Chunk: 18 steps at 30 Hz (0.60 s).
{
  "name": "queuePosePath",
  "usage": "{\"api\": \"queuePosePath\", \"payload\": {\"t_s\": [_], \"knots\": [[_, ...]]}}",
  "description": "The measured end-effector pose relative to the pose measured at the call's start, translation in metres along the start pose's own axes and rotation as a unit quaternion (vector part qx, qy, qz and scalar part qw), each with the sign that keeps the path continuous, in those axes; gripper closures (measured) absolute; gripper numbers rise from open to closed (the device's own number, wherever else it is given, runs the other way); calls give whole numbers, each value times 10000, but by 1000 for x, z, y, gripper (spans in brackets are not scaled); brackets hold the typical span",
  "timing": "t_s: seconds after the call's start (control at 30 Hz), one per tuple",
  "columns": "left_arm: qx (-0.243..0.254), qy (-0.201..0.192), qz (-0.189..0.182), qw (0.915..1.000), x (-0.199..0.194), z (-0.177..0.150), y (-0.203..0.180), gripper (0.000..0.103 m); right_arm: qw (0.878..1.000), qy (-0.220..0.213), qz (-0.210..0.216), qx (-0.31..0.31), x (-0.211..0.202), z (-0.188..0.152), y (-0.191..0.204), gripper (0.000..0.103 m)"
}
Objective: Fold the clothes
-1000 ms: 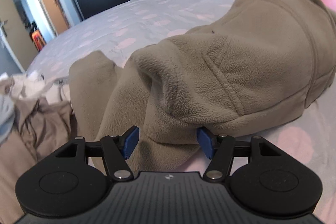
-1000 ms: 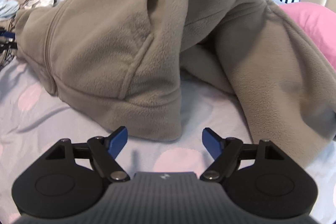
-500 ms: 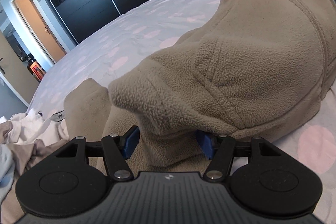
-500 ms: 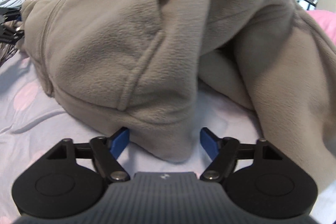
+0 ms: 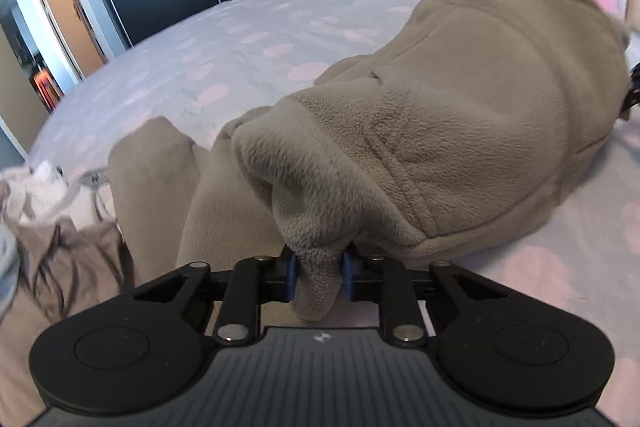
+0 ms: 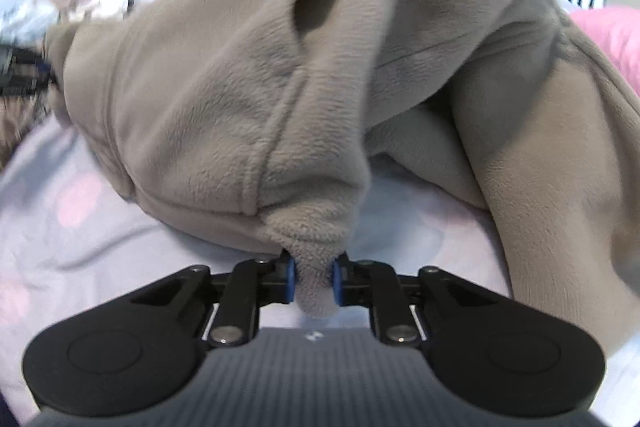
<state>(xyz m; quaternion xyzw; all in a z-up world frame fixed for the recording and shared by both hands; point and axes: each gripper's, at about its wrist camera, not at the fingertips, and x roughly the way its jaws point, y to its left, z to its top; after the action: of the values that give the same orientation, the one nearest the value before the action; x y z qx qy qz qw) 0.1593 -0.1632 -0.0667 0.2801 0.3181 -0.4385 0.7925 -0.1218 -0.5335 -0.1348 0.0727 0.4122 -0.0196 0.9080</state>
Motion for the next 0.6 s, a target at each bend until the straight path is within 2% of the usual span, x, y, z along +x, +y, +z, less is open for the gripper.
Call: {"api": "queuePosePath", "payload": {"t_s": [0.17,0.33,0.43,0.6], "knots": [[-458,13,-498,9977,-44,-3,4,88,9976,-440,241,467,-39,-1,3,87],[-1050,-34,-1056,9888,-94,-1,17,88,9950,-642,287,704,-97,0,12,88],[-1158,82,-1292,9848,-123,-2,16,88,9954,-589,231,713,-131,2,24,88],[-1132,608,-1615,9785,-164,-8,-4,89,9997,-86,10,238,-197,15,56,88]]}}
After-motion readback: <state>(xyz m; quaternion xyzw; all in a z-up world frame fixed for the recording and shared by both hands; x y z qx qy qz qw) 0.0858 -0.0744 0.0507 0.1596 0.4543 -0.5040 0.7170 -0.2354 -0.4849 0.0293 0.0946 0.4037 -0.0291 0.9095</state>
